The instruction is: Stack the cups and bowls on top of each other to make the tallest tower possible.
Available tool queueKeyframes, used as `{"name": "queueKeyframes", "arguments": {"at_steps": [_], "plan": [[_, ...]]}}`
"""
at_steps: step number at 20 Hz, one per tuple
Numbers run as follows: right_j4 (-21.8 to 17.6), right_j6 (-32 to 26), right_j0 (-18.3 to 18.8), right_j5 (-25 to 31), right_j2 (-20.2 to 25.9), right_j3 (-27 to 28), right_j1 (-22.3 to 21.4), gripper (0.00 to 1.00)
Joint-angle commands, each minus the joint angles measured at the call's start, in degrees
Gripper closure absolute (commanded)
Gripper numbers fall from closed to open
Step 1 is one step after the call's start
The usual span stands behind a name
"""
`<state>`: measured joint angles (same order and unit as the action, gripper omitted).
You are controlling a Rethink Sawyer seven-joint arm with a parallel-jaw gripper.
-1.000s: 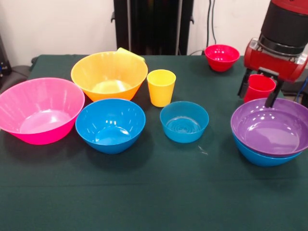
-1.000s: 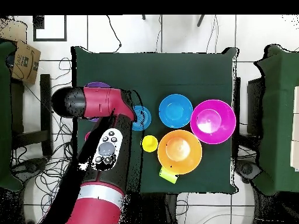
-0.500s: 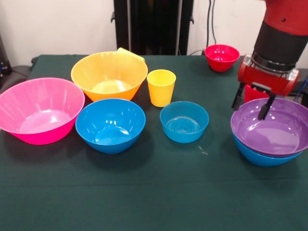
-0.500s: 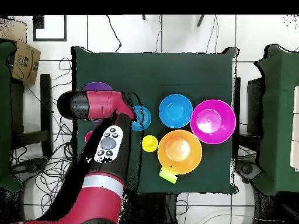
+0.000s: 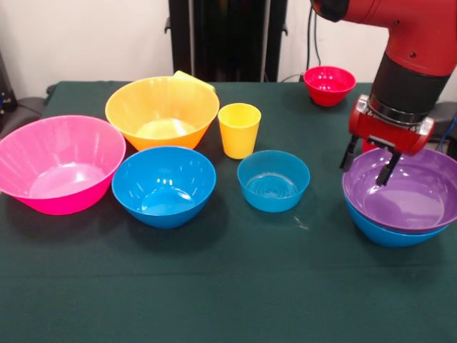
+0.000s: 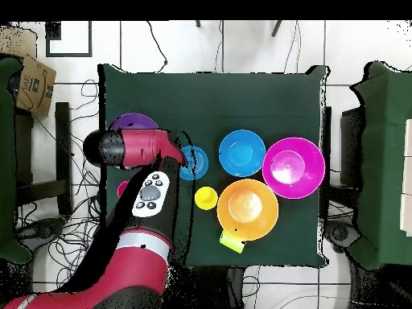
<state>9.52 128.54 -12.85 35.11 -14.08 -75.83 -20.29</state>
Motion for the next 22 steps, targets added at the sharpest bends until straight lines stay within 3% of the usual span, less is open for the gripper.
{"name": "queueKeyframes", "arguments": {"at_steps": [1,8,14,22], "plan": [[-2.89,0.35,-0.23,-1.03,6.47,1.61,2.38,0.00],[-2.96,-0.14,0.01,-0.16,6.36,1.39,1.59,0.00],[-3.19,-1.94,0.73,3.61,6.04,0.14,-1.90,0.00],[-4.24,-3.73,2.17,2.66,6.24,-1.91,-3.13,0.00]]}}
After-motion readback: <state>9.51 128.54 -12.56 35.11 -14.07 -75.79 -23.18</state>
